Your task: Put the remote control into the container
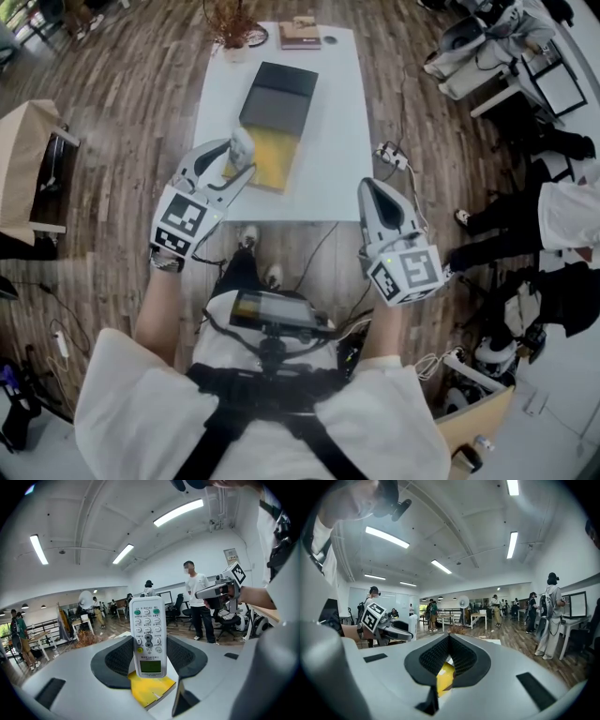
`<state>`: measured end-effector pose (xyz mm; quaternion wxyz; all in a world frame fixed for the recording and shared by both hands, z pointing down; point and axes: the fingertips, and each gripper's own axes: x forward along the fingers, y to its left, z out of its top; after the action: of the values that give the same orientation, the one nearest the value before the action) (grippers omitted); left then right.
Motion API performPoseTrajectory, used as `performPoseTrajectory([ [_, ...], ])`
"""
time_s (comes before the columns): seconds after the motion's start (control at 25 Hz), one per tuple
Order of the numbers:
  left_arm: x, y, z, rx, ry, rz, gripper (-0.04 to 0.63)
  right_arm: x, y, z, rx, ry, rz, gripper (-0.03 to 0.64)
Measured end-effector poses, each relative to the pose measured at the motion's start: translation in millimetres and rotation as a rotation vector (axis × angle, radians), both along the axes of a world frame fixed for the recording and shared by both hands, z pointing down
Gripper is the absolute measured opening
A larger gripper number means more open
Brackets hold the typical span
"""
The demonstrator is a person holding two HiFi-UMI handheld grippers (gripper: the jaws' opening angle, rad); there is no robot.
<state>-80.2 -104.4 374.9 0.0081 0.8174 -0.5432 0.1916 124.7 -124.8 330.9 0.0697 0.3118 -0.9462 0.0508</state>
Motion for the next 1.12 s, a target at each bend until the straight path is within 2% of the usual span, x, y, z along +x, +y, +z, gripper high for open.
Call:
performPoseTrajectory([
  [0.28,-6.0,-31.5,23.2,-0.048,-0.005,0.048,0.239,-15.5,-11.0,14.9,-0.033,0.023,0.027,0.003],
  [0.68,-17.3,-72.9,82.9,-0.172,0.0,0.122,0.239,-31.4,-39.0,41.1,-0.086,0.041,0.105,0.003],
  [1.12,-17.8,-107.0,146.6,-0.281,-0.034,0.188,0.239,-34.2,-68.5,74.4,-0.136,0.065,0.179,0.003],
])
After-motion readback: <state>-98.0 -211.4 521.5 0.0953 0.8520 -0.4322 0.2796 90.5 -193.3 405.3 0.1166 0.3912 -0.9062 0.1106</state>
